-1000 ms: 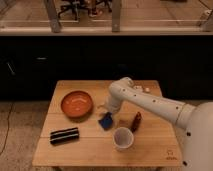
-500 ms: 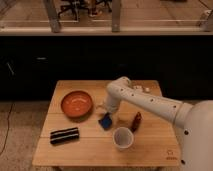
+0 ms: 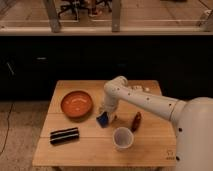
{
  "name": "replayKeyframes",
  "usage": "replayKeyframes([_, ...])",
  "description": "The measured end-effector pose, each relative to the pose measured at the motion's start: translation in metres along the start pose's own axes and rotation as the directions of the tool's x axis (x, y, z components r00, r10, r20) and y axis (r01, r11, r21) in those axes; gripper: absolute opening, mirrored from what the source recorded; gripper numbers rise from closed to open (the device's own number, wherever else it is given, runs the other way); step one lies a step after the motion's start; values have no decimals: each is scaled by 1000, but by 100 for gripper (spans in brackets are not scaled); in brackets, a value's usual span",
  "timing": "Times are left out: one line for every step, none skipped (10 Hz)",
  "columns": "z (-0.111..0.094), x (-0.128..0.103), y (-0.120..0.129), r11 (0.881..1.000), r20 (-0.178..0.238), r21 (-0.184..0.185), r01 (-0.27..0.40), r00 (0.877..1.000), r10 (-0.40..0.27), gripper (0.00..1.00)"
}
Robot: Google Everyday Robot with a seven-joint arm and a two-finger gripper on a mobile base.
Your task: Wipe the white sponge on the table
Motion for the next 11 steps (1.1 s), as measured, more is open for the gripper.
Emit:
replayKeyframes([1, 1, 0, 1000, -1, -6, -1, 1000, 1, 42])
replayKeyframes([3, 0, 0, 1000, 0, -16, 0, 1000, 0, 42])
replayKeyframes([4, 0, -1, 1000, 2, -23, -1, 1000, 1, 41])
replayKeyframes([5, 0, 0, 1000, 4, -27, -1, 1000, 1, 36])
replayKeyframes([5, 0, 1, 1000, 6, -31, 3, 1000, -3, 35])
replayKeyframes([5, -2, 3, 999, 11, -31, 10, 1000, -10, 35])
replayKeyframes([3, -4, 3, 1000, 16, -17, 21, 1000, -20, 35])
replayKeyframes([-1, -6, 2, 1000, 21, 3, 28, 999, -28, 35])
replayKeyframes([-5, -6, 2, 999, 24, 20, 28, 999, -29, 31])
replayKeyframes([-9, -4, 3, 999, 27, 38, 28, 999, -29, 27])
replayKeyframes([-9, -6, 4, 998, 30, 44, 35, 999, -36, 26])
